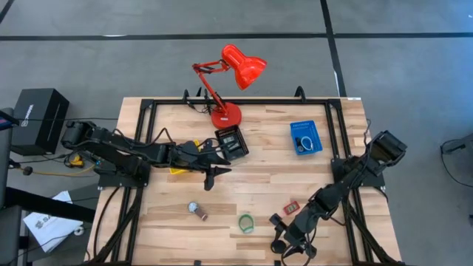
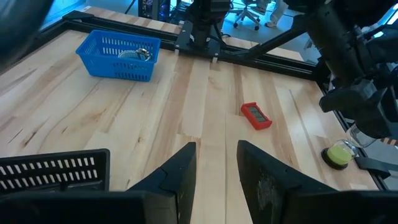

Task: Pick & Place Office items
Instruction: Put the green hourglass into the yellow bin

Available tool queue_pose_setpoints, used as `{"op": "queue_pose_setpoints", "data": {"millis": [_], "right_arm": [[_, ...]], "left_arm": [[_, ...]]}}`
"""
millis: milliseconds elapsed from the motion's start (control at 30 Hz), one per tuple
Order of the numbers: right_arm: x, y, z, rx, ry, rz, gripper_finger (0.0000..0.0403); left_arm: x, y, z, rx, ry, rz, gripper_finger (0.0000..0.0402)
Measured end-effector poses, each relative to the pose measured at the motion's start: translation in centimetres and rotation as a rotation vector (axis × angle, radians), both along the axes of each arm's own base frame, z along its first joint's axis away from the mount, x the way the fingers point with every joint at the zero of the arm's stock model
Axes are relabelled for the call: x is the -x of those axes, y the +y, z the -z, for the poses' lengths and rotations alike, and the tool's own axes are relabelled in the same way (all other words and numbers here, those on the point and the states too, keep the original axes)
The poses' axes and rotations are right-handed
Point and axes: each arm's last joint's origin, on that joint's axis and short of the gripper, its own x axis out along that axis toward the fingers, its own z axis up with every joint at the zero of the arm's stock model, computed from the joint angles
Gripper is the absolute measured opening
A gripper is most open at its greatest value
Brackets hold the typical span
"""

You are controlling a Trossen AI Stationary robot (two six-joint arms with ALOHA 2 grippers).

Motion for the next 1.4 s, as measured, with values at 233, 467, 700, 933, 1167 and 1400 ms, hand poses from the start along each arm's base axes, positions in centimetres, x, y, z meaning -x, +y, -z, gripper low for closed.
{"op": "queue_pose_setpoints", "data": {"millis": [233,467,700,933,1167,1400], "right_arm": [[0.01,-0.01,0.02,0.004,-0.002,-0.003,0.0231],[-0.01,0.01,-0.03,0.017,-0.027,-0.017,0.0231],[-0.15,0.14,-0.39,-0.010,-0.060,-0.017,0.0231],[-0.21,0.18,-0.55,0.003,-0.102,-0.036,0.0231],[-0.40,0.16,-0.89,0.011,-0.173,-0.085,0.0224],[-0.48,0.11,-0.95,-0.015,-0.152,-0.066,0.0237]], "left_arm": [[-0.01,-0.01,-0.03,0.000,-0.003,0.000,0.0110],[-0.03,-0.01,-0.08,0.001,-0.009,0.000,0.0110],[-0.04,-0.02,-0.10,0.001,-0.011,0.000,0.0110],[-0.04,-0.02,-0.11,0.001,-0.012,0.000,0.0110],[-0.04,-0.01,-0.12,0.002,-0.013,0.000,0.0110],[-0.04,-0.01,-0.12,0.002,-0.013,0.000,0.0110]]}}
